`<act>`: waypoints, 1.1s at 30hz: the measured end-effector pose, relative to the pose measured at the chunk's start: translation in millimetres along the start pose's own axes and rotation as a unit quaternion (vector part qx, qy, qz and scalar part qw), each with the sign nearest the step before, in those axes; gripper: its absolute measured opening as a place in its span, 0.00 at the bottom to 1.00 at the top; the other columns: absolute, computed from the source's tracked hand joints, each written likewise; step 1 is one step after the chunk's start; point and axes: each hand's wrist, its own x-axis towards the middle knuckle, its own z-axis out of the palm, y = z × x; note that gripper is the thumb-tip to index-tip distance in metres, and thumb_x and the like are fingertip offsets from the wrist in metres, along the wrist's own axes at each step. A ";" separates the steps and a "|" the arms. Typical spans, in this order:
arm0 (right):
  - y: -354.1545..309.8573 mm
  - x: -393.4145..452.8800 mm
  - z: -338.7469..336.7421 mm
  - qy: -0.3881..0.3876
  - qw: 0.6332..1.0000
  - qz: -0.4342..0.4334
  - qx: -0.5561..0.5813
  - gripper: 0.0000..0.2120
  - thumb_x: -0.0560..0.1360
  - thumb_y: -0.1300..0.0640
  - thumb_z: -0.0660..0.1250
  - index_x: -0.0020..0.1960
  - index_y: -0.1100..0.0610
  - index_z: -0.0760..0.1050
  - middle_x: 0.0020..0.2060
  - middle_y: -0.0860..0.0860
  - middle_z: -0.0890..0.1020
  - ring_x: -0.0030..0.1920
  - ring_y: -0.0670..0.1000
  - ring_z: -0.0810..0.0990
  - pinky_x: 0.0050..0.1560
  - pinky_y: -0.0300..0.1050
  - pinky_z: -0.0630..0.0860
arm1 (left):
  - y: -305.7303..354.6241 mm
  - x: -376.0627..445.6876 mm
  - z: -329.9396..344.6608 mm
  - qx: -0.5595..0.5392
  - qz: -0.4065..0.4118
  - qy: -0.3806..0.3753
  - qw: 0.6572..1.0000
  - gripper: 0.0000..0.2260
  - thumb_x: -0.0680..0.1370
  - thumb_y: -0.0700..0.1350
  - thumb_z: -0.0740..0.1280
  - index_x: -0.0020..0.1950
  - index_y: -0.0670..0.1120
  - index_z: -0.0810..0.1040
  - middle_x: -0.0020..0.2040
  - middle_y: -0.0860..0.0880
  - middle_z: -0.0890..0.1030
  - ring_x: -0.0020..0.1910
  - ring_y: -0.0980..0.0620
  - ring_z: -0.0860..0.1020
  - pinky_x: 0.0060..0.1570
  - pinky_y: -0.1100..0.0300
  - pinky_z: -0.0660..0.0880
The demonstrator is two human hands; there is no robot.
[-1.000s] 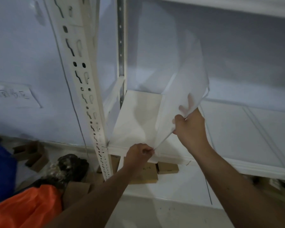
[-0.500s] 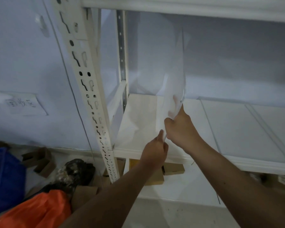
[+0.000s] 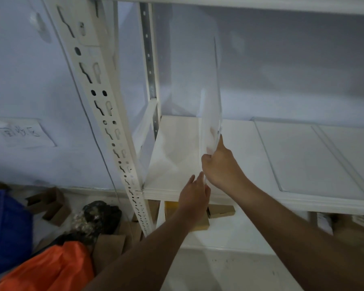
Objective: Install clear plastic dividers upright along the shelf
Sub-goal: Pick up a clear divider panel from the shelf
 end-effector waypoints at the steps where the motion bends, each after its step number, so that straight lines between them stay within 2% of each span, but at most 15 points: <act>1: 0.3 1.7 -0.7 -0.002 1.000 0.001 0.001 0.32 0.80 0.60 0.57 0.78 0.47 0.45 0.53 0.51 0.74 0.43 0.53 0.76 0.52 0.50 0.80 | 0.9 0.4 -0.6 -0.001 -0.002 0.001 1.000 0.16 0.83 0.49 0.53 0.67 0.44 0.69 0.62 0.45 0.79 0.64 0.46 0.76 0.63 0.49 0.75; 6: -7.4 18.3 -8.3 -0.034 0.999 0.010 -0.006 0.33 0.78 0.61 0.55 0.78 0.46 0.46 0.48 0.50 0.72 0.40 0.55 0.81 0.49 0.58 0.82 | 4.7 8.1 -5.5 0.018 -0.022 0.006 1.000 0.14 0.82 0.45 0.54 0.62 0.40 0.71 0.54 0.41 0.80 0.53 0.45 0.79 0.55 0.51 0.78; 11: -5.5 18.1 -9.1 -0.035 0.999 0.017 0.002 0.33 0.79 0.61 0.55 0.78 0.46 0.44 0.53 0.50 0.71 0.42 0.55 0.81 0.49 0.58 0.82 | 3.5 10.9 -2.4 0.024 -0.025 -0.005 0.999 0.14 0.82 0.46 0.54 0.63 0.42 0.71 0.44 0.45 0.81 0.42 0.49 0.81 0.46 0.55 0.80; 14: -4.6 18.7 -10.9 -0.038 0.999 0.014 -0.002 0.33 0.78 0.60 0.55 0.78 0.46 0.44 0.59 0.54 0.75 0.43 0.54 0.80 0.48 0.58 0.82 | 3.4 9.4 1.9 -0.003 -0.040 -0.013 0.999 0.14 0.81 0.44 0.54 0.64 0.42 0.69 0.36 0.51 0.76 0.36 0.51 0.78 0.38 0.60 0.76; 16: -3.1 17.8 -10.5 -0.039 0.999 0.005 -0.005 0.33 0.78 0.60 0.55 0.78 0.47 0.45 0.63 0.56 0.75 0.44 0.54 0.80 0.49 0.56 0.82 | 2.5 7.4 5.5 -0.042 -0.071 -0.013 0.997 0.14 0.81 0.43 0.56 0.65 0.43 0.69 0.37 0.53 0.76 0.37 0.54 0.78 0.40 0.61 0.77; 18: -1.0 17.3 -10.2 -0.039 0.999 -0.003 -0.011 0.33 0.78 0.59 0.55 0.78 0.48 0.45 0.66 0.57 0.74 0.48 0.55 0.80 0.52 0.53 0.80 | 5.8 8.6 5.3 -0.074 -0.105 -0.003 0.992 0.15 0.79 0.41 0.58 0.65 0.44 0.71 0.43 0.53 0.77 0.42 0.53 0.77 0.46 0.58 0.78; 21: 1.1 16.2 -8.3 -0.033 0.999 -0.016 -0.009 0.31 0.78 0.59 0.55 0.78 0.50 0.47 0.65 0.57 0.75 0.50 0.55 0.78 0.55 0.52 0.79 | 12.9 10.2 3.9 -0.102 -0.147 0.001 0.984 0.19 0.79 0.38 0.55 0.70 0.43 0.68 0.59 0.47 0.78 0.56 0.47 0.78 0.58 0.55 0.75; 22: 1.6 15.2 -7.1 -0.032 0.999 -0.019 -0.009 0.31 0.78 0.59 0.56 0.78 0.50 0.48 0.64 0.57 0.75 0.49 0.54 0.78 0.54 0.53 0.79 | 14.5 9.4 4.4 -0.112 -0.156 0.000 0.981 0.19 0.79 0.37 0.54 0.70 0.42 0.67 0.63 0.45 0.77 0.58 0.47 0.77 0.58 0.58 0.75; 23: 2.5 13.5 -5.7 -0.033 0.999 -0.021 -0.009 0.31 0.78 0.59 0.56 0.78 0.50 0.47 0.62 0.56 0.76 0.48 0.54 0.78 0.54 0.53 0.80 | 15.1 8.1 6.3 -0.113 -0.160 0.000 0.981 0.18 0.80 0.37 0.53 0.70 0.40 0.68 0.64 0.43 0.77 0.54 0.49 0.78 0.53 0.64 0.76; 24: 3.8 11.3 -4.6 -0.034 0.999 -0.024 -0.008 0.31 0.78 0.58 0.56 0.78 0.49 0.47 0.61 0.55 0.77 0.48 0.54 0.79 0.53 0.54 0.80 | 15.6 6.5 7.1 -0.107 -0.159 0.000 0.981 0.16 0.81 0.37 0.53 0.68 0.38 0.69 0.63 0.41 0.78 0.45 0.53 0.79 0.42 0.73 0.75; 25: 5.4 9.6 -3.2 -0.033 0.999 -0.028 -0.008 0.32 0.79 0.58 0.56 0.78 0.48 0.47 0.60 0.55 0.77 0.48 0.54 0.79 0.53 0.54 0.81 | 14.4 5.9 8.9 -0.100 -0.157 0.003 0.983 0.15 0.81 0.38 0.54 0.66 0.36 0.70 0.61 0.38 0.78 0.37 0.57 0.76 0.32 0.77 0.71; 27: 7.2 8.1 -3.3 -0.032 0.999 -0.033 -0.005 0.32 0.79 0.58 0.56 0.78 0.48 0.46 0.60 0.55 0.77 0.49 0.55 0.80 0.53 0.55 0.80 | 10.1 6.9 13.2 -0.088 -0.153 0.010 0.984 0.14 0.81 0.38 0.54 0.63 0.35 0.72 0.59 0.35 0.79 0.30 0.59 0.73 0.23 0.78 0.66; 30: 7.7 14.5 -5.0 -0.030 0.999 -0.033 -0.009 0.31 0.79 0.58 0.56 0.78 0.49 0.47 0.61 0.55 0.76 0.49 0.54 0.79 0.54 0.54 0.80 | 9.6 7.2 12.8 -0.038 -0.125 0.009 0.991 0.15 0.81 0.38 0.54 0.67 0.40 0.70 0.59 0.41 0.80 0.36 0.59 0.75 0.24 0.76 0.67; 33: 7.6 18.4 -6.5 -0.033 0.999 -0.032 -0.016 0.30 0.78 0.58 0.56 0.78 0.50 0.49 0.60 0.56 0.77 0.48 0.55 0.80 0.53 0.55 0.80 | 18.1 -5.7 3.7 -0.005 -0.097 -0.021 0.995 0.14 0.80 0.38 0.58 0.66 0.44 0.68 0.52 0.51 0.77 0.41 0.58 0.74 0.30 0.75 0.67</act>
